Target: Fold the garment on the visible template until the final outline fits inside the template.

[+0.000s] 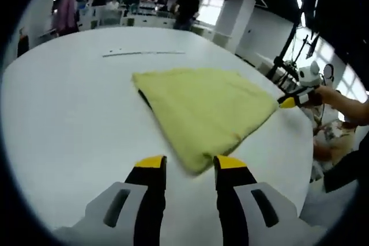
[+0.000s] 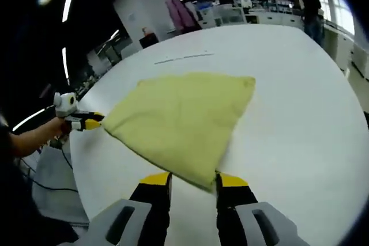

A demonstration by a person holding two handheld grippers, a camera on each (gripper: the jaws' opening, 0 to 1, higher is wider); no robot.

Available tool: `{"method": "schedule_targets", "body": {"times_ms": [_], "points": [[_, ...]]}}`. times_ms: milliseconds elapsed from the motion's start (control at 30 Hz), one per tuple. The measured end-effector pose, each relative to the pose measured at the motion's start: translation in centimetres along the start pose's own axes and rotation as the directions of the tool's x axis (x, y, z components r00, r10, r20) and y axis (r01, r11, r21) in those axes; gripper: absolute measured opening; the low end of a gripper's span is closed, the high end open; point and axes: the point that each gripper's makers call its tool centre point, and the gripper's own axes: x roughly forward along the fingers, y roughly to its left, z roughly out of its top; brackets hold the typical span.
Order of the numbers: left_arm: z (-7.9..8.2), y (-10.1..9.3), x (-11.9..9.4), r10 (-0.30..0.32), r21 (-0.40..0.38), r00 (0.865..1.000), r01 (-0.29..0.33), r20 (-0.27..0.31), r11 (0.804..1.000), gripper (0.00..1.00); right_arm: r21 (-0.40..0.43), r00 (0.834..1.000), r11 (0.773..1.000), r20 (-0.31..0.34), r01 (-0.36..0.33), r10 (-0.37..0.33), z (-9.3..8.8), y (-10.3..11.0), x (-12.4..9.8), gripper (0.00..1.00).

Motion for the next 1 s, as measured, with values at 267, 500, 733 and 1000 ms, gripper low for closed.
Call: {"method": "schedule_targets", "body": {"times_ms": [267,500,733,1000], "points": [[-0.5,-0.15,0.01,-0.008,-0.07,1.0,0.009,0.012,0.997,0.13,0.003,1.0,1.0,0.016,0.022,-0.022,-0.48,-0.86,0.1,0.05],[-0.83,-0.59,0.27,-0.04,-0.149,0.999,0.042,0.015,0.988,0.09,0.032,0.999,0.999,0.039,0.011,-0.012,-0.37,-0.79,0.18,0.0],[-0.66,-0.65,-0.01,-0.038,-0.144,0.999,0.039,0.016,0.989,0.01,0.024,0.999,1.0,0.048,0.002,-0.003,-0.17,-0.78,-0.02,0.0],[-0.66,-0.24,-0.54,-0.007,-0.04,1.0,0.006,-0.011,0.999,0.0,0.014,0.999,1.0,0.047,0.0,-0.001,-0.28,-0.78,-0.33,0.0]]}}
